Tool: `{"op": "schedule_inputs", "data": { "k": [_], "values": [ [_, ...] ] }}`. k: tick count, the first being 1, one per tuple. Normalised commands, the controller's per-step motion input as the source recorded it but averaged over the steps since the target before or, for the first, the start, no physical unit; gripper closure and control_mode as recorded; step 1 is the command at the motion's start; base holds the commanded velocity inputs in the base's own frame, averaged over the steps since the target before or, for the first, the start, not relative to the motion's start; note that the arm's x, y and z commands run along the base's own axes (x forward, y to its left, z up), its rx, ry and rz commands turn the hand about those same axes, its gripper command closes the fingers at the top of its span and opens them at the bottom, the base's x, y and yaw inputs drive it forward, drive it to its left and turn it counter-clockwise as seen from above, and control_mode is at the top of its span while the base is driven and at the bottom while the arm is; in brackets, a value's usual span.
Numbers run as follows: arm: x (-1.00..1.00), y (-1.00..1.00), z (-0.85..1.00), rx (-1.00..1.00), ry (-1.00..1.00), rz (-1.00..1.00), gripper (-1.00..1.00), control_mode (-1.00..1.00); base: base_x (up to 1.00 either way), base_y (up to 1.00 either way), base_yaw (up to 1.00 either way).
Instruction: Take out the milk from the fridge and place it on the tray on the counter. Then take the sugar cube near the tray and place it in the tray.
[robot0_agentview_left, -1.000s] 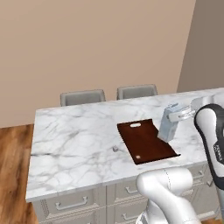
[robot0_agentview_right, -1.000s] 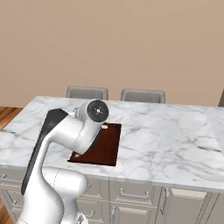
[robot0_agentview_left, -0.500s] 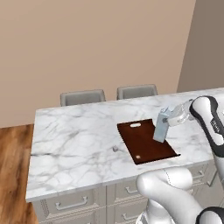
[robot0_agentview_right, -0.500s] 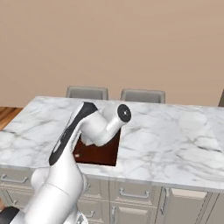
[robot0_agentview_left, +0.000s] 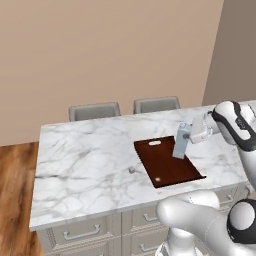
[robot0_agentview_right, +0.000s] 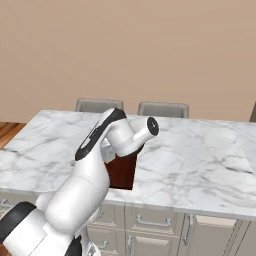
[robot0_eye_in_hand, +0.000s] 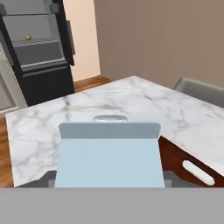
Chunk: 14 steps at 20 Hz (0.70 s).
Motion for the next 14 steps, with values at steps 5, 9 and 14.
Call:
{"op": "schedule_inputs", "data": {
  "k": [5,9,14],
  "values": [
    [0.28,0.08,-0.10,-0.03,-0.04,0.00,1.00,-1.00,0.00,0.00,0.00],
    [0.11,-0.08,-0.36,0.00,-0.16,0.00,1.00,-1.00,0.00,0.00,0.00],
    [0.32,0.00,-0.33,0.00,-0.01,0.00,1.00,-1.00,0.00,0.00,0.00]
  ]
}}
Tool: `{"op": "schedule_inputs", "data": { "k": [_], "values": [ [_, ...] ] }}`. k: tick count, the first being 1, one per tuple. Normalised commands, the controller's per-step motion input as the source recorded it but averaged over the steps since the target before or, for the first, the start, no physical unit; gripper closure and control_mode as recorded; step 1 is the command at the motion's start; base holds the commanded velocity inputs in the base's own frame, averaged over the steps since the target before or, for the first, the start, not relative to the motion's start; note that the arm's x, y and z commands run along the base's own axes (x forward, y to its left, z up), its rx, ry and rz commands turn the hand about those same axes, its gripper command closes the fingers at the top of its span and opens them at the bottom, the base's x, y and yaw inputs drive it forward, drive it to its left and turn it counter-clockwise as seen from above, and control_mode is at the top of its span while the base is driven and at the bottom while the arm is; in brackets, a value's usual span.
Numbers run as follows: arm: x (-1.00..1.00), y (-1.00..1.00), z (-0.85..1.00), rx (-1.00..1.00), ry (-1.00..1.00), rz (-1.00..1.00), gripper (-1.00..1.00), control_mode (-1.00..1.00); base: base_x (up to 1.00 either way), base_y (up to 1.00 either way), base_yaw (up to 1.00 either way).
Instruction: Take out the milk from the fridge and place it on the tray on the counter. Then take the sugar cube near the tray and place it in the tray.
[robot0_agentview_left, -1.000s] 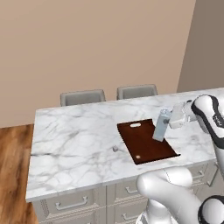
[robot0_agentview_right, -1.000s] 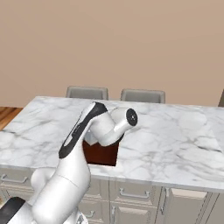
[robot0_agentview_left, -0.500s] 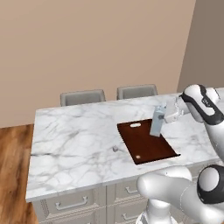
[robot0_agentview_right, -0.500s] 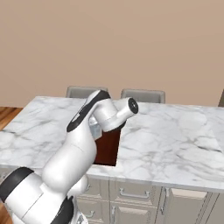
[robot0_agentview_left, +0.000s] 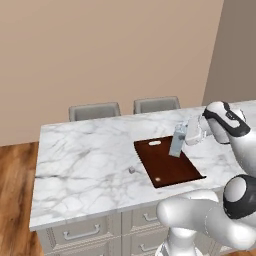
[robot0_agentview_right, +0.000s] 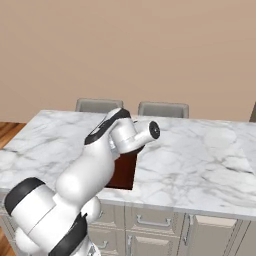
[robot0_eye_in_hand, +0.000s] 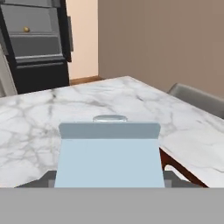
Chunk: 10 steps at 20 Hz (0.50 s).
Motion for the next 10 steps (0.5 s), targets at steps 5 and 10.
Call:
{"op": "schedule_inputs", "data": {
  "k": [5,10],
  "values": [
    [0.40,-0.05,-0.30,0.00,0.08,0.00,1.00,-1.00,0.00,0.00,0.00],
    [0.26,-0.28,-0.36,0.00,-0.01,0.03,1.00,-1.00,0.00,0.00,0.00]
  ]
}}
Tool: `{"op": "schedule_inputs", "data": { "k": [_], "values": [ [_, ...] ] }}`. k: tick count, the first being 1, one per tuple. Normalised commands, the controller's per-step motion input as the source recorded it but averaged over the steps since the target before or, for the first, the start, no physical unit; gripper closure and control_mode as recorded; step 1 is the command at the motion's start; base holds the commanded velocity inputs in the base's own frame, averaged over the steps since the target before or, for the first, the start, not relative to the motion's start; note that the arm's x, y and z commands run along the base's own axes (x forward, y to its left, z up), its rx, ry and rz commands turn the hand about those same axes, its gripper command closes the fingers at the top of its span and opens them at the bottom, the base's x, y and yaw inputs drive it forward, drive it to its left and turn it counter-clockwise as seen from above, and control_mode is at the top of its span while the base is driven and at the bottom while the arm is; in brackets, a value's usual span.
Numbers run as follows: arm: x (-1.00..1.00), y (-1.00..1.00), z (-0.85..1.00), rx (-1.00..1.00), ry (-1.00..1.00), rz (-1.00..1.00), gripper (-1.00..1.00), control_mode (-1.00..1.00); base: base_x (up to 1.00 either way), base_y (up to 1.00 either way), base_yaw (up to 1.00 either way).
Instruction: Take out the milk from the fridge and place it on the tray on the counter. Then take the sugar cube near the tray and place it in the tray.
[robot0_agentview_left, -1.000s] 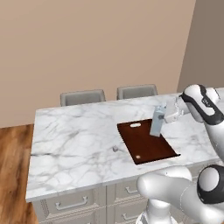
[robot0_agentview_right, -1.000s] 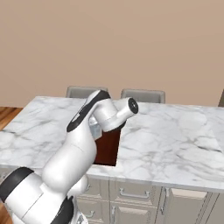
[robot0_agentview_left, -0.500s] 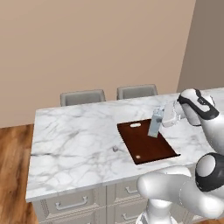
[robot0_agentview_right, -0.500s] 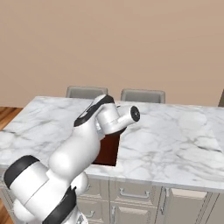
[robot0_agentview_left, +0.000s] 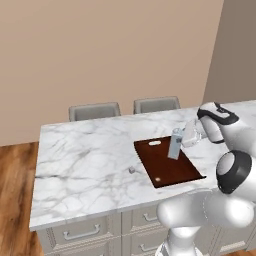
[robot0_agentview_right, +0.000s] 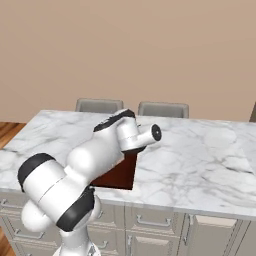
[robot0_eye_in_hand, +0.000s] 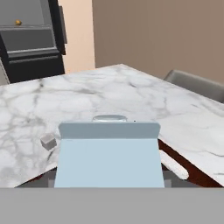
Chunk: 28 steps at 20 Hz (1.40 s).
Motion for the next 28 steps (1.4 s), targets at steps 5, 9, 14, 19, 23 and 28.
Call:
{"op": "schedule_inputs", "data": {
  "k": [5,9,14,19,23,28],
  "values": [
    [0.25,-0.14,-0.32,0.00,-0.02,0.00,1.00,-1.00,0.00,0.00,0.00],
    [0.26,-0.01,-0.37,0.00,0.00,0.00,1.00,-1.00,0.00,0.00,0.00],
    [0.18,-0.01,-0.39,0.00,0.00,0.00,1.00,-1.00,0.00,0.00,0.00],
    [0.01,-0.06,-0.45,0.00,0.00,0.00,-1.00,-1.00,0.00,0.00,0.00],
    [-0.03,-0.01,-0.07,0.00,0.00,0.00,-1.00,-1.00,0.00,0.00,0.00],
    [-0.02,0.00,0.04,0.00,0.00,0.00,-1.00,-1.00,0.00,0.00,0.00]
  ]
}}
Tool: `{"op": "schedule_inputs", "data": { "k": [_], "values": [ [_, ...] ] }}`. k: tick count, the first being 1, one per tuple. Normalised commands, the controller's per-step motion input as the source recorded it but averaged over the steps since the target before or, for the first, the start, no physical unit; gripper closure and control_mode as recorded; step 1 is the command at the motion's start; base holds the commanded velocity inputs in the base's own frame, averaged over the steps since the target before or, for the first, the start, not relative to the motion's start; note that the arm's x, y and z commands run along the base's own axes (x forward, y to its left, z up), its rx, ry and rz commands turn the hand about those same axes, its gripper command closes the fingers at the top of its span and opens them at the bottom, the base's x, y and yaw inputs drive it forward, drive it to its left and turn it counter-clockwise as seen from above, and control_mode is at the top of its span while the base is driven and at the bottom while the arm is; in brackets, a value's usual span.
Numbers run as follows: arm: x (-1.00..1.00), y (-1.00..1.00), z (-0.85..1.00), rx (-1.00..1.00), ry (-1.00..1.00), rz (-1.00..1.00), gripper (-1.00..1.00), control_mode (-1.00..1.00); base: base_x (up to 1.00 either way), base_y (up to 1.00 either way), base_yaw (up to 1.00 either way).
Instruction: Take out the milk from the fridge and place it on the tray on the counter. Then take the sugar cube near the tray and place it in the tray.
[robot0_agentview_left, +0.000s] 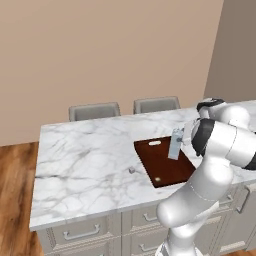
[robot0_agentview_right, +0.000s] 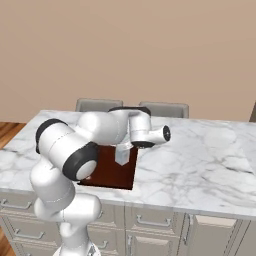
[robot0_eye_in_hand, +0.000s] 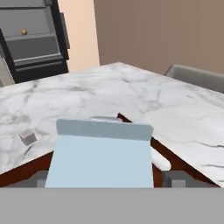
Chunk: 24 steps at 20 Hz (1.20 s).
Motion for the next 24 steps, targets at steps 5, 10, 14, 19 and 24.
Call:
{"op": "schedule_inputs", "data": {
  "k": [5,10,14,19,24],
  "values": [
    [-0.03,0.00,0.13,0.00,0.00,0.00,-1.00,-1.00,0.00,0.00,0.00],
    [-0.24,0.00,0.44,0.00,-0.04,0.04,-1.00,-1.00,0.00,0.00,0.00],
    [-0.23,0.09,0.50,0.00,-0.07,0.02,-1.00,-1.00,0.00,0.00,0.00],
    [-0.31,0.25,0.46,-0.02,-0.04,-0.01,-1.00,-1.00,0.00,0.00,0.00],
    [-0.63,0.88,0.18,-0.13,0.00,-0.05,-1.00,-1.00,0.00,0.00,0.00]
  ]
}}
